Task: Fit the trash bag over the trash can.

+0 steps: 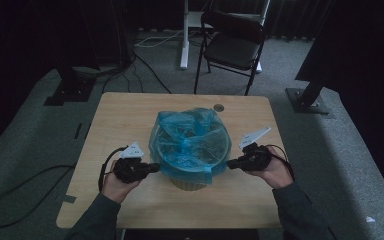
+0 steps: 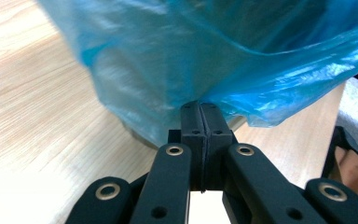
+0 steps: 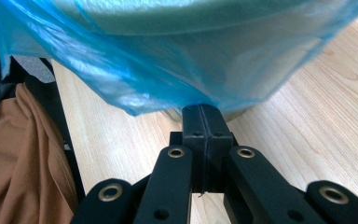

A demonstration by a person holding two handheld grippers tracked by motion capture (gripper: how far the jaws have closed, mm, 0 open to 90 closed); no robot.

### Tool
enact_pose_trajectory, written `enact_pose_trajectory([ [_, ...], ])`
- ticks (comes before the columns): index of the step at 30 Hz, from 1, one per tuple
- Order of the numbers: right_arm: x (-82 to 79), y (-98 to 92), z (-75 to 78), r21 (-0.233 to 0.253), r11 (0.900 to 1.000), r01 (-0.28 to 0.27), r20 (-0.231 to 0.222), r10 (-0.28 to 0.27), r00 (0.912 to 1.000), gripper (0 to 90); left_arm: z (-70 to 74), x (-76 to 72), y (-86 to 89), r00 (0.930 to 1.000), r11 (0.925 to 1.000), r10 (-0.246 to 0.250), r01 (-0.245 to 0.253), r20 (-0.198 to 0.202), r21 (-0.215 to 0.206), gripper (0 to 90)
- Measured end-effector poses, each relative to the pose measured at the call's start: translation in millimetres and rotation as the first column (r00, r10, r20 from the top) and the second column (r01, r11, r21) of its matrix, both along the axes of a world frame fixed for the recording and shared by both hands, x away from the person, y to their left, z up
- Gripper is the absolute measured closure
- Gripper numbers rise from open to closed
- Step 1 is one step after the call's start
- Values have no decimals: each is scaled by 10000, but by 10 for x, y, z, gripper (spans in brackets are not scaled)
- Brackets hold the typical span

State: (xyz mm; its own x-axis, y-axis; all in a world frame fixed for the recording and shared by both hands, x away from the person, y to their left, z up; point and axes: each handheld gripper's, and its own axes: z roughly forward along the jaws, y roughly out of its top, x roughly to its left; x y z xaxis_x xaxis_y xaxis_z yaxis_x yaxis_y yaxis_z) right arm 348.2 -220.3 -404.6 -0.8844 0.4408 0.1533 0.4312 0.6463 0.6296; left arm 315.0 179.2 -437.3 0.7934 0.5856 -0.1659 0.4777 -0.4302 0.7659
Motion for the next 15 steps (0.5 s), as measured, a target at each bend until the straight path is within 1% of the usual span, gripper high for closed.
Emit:
enact_pose_trajectory([
  [5, 18, -37, -5, -43, 9997, 234, -24, -234, 9997, 900, -2, 10, 7, 9999, 9998, 165, -164, -13, 67, 894],
  [9, 32, -64, -9, -286, 9986, 434, 51, -433, 9990, 900, -2, 2, 26, 9999, 9999, 161, -161, -16, 30, 893],
  [11, 39, -81, -25, -366, 9980, 515, 35, -514, 9987, 900, -13, -3, 19, 9999, 9998, 137, -136, -33, 127, 893],
  [13, 41, -86, -52, -585, 9965, 602, 12, -603, 9982, 900, -29, 0, 6, 9999, 9997, 125, -123, -73, 214, 893],
  [15, 41, -92, -75, -625, 9958, 665, -9, -666, 9978, 899, -36, 9, 5, 9998, 9996, 183, -181, -108, 232, 892],
])
